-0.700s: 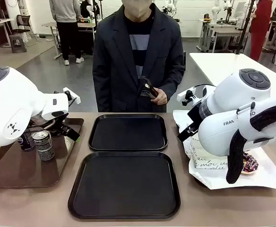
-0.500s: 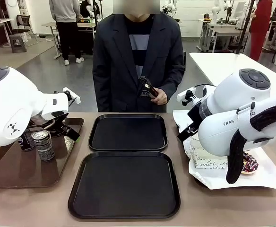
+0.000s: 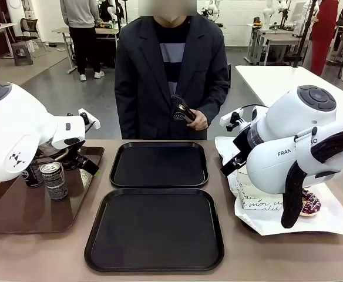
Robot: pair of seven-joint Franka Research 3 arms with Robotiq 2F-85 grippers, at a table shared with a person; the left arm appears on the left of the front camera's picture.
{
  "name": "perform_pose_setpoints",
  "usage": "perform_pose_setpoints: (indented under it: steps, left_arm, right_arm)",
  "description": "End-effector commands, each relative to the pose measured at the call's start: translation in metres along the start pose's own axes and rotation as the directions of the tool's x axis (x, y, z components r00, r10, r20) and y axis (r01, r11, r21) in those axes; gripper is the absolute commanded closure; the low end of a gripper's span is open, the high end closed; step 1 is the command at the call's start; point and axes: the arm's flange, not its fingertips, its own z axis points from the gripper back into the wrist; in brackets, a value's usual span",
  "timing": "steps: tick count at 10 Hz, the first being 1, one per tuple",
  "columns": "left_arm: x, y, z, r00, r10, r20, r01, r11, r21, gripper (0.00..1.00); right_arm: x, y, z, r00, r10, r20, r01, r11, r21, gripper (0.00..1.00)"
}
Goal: Set up donuts and drinks on trays.
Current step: Pick up one Pepsi coke and place it on the Flat Tray.
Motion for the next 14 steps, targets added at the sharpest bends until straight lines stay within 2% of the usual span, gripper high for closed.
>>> perform_pose_setpoints:
  steps: [1, 8, 9, 11, 12, 14]
  left_arm:
    - [0.000, 0.000, 0.000, 1.000, 0.000, 0.000, 0.000, 1.000, 0.000, 0.00]
    - [0.000, 0.000, 0.000, 1.000, 0.000, 0.000, 0.000, 1.000, 0.000, 0.00]
    - [-0.016, -0.007, 0.048, 0.998, -0.027, 0.058, 0.028, 0.999, -0.017, 0.00]
    - [-0.040, -0.005, 0.134, 0.981, -0.071, 0.183, 0.066, 0.997, 0.034, 0.00]
    - [-0.060, -0.008, 0.165, 0.979, -0.072, 0.193, 0.070, 0.997, 0.018, 0.00]
    - [-0.099, -0.011, 0.192, 1.000, -0.008, 0.005, 0.009, 0.991, -0.135, 0.00]
  right_arm:
    - [0.000, 0.000, 0.000, 1.000, 0.000, 0.000, 0.000, 1.000, 0.000, 0.00]
    - [0.000, 0.000, 0.000, 1.000, 0.000, 0.000, 0.000, 1.000, 0.000, 0.00]
    - [-0.014, 0.008, 0.035, 0.998, 0.055, 0.011, -0.055, 0.998, -0.023, 0.00]
    - [-0.039, 0.030, 0.105, 0.996, 0.089, 0.029, -0.087, 0.994, -0.069, 0.00]
    - [-0.058, 0.040, 0.136, 0.995, 0.100, 0.009, -0.099, 0.993, -0.059, 0.00]
    - [-0.101, 0.056, 0.169, 0.987, 0.079, -0.140, -0.078, 0.997, 0.018, 0.00]
